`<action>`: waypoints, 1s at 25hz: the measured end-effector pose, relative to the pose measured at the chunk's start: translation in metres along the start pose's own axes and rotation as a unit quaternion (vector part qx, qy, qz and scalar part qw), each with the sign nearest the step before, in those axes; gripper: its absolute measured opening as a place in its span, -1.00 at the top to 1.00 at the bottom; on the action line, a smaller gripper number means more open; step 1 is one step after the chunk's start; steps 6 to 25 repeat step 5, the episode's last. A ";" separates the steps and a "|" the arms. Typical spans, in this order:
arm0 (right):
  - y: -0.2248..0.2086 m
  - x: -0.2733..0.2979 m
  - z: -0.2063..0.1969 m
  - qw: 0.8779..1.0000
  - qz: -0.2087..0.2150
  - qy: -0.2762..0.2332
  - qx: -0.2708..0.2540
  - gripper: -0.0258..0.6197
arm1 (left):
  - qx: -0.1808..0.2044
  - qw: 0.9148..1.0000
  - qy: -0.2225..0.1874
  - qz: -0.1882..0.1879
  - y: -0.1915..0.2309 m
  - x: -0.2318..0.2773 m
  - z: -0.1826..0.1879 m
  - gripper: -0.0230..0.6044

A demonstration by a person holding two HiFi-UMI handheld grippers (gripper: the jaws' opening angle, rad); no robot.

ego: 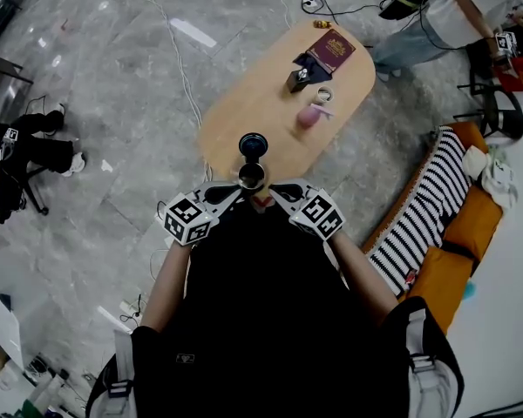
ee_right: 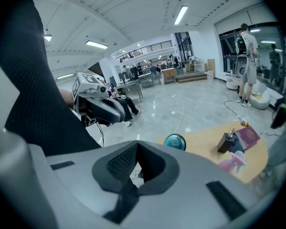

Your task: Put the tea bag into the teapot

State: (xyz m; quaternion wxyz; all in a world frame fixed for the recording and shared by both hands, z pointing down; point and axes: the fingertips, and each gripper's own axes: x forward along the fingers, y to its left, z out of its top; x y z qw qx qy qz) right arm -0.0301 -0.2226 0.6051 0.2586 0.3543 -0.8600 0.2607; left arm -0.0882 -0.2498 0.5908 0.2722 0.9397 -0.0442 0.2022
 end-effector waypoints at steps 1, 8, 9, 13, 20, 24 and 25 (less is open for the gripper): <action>0.001 0.000 0.000 1.000 0.000 0.001 -0.003 0.91 | 0.000 1.000 -0.001 0.001 -0.001 0.000 0.001 0.89; 0.003 -0.002 -0.001 1.000 0.001 0.004 -0.010 0.91 | -0.001 1.000 -0.006 0.004 -0.006 0.000 0.003 0.89; 0.003 -0.002 -0.001 1.000 0.001 0.004 -0.010 0.91 | -0.001 1.000 -0.006 0.004 -0.006 0.000 0.003 0.89; 0.003 -0.002 -0.001 1.000 0.001 0.004 -0.010 0.91 | -0.001 1.000 -0.006 0.004 -0.006 0.000 0.003 0.89; 0.003 -0.002 -0.001 1.000 0.001 0.004 -0.010 0.91 | -0.001 1.000 -0.006 0.004 -0.006 0.000 0.003 0.89; 0.003 -0.002 -0.001 1.000 0.001 0.004 -0.010 0.91 | -0.001 1.000 -0.006 0.004 -0.006 0.000 0.003 0.89; 0.003 -0.002 -0.001 1.000 0.001 0.004 -0.010 0.91 | -0.001 1.000 -0.006 0.004 -0.006 0.000 0.003 0.89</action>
